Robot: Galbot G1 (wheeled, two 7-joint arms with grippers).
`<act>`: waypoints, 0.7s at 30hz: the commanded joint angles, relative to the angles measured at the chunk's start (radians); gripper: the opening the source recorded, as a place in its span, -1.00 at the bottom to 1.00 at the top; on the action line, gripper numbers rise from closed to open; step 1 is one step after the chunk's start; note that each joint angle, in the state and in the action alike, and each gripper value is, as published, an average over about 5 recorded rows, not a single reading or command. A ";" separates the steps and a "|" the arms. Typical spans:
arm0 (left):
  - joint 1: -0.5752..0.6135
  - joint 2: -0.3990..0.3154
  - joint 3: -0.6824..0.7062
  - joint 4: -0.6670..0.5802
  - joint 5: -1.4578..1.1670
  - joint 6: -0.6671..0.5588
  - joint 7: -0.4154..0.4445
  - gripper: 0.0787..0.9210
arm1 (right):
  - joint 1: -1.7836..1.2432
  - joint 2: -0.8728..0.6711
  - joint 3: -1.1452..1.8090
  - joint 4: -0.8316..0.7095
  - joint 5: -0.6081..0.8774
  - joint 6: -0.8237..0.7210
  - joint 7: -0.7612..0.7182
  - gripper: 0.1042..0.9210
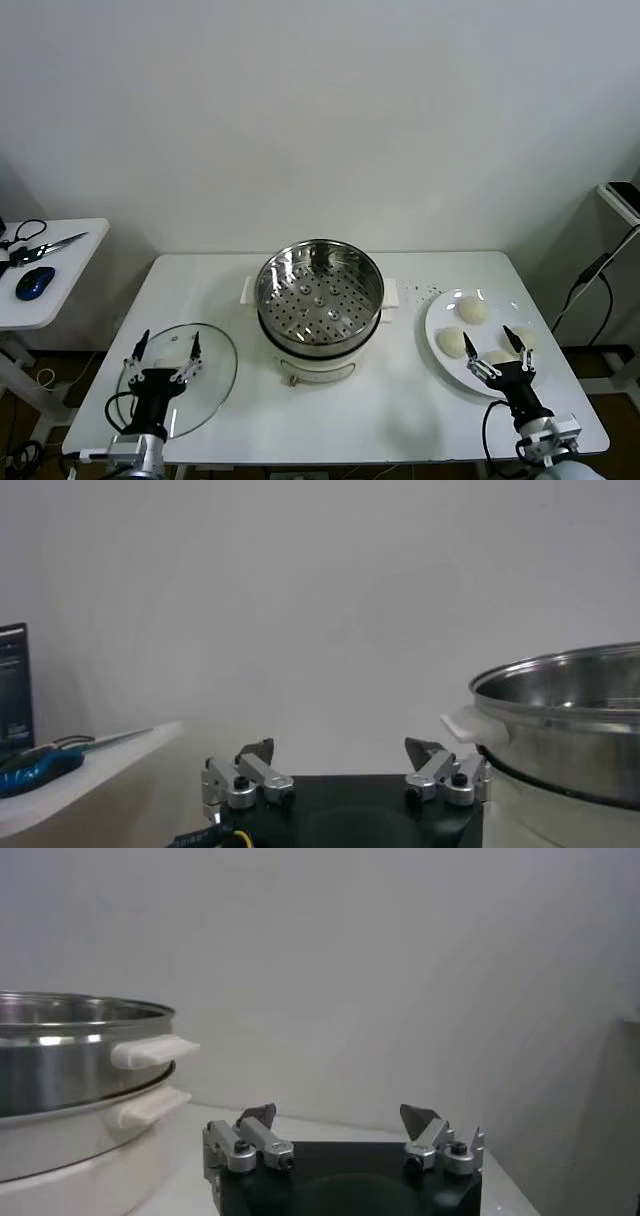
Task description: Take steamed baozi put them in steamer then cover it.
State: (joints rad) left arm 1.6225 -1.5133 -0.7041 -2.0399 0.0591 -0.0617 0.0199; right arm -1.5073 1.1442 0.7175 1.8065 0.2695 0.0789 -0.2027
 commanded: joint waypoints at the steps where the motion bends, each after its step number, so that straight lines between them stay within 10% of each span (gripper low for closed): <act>1: 0.002 0.005 0.002 0.001 0.002 -0.001 -0.008 0.77 | 0.029 -0.041 0.009 -0.010 -0.059 -0.043 -0.030 0.76; 13: -0.003 0.028 0.012 0.008 -0.004 0.016 -0.018 0.77 | 0.497 -0.649 -0.268 -0.382 -0.243 -0.172 -0.576 0.76; 21: -0.019 0.040 0.011 0.026 -0.014 0.031 -0.030 0.77 | 1.122 -0.684 -0.820 -0.658 -0.481 -0.069 -0.890 0.76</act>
State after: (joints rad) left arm 1.6045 -1.4772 -0.6934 -2.0190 0.0482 -0.0356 -0.0066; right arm -0.7463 0.6104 0.1848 1.3305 -0.0738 0.0024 -0.8536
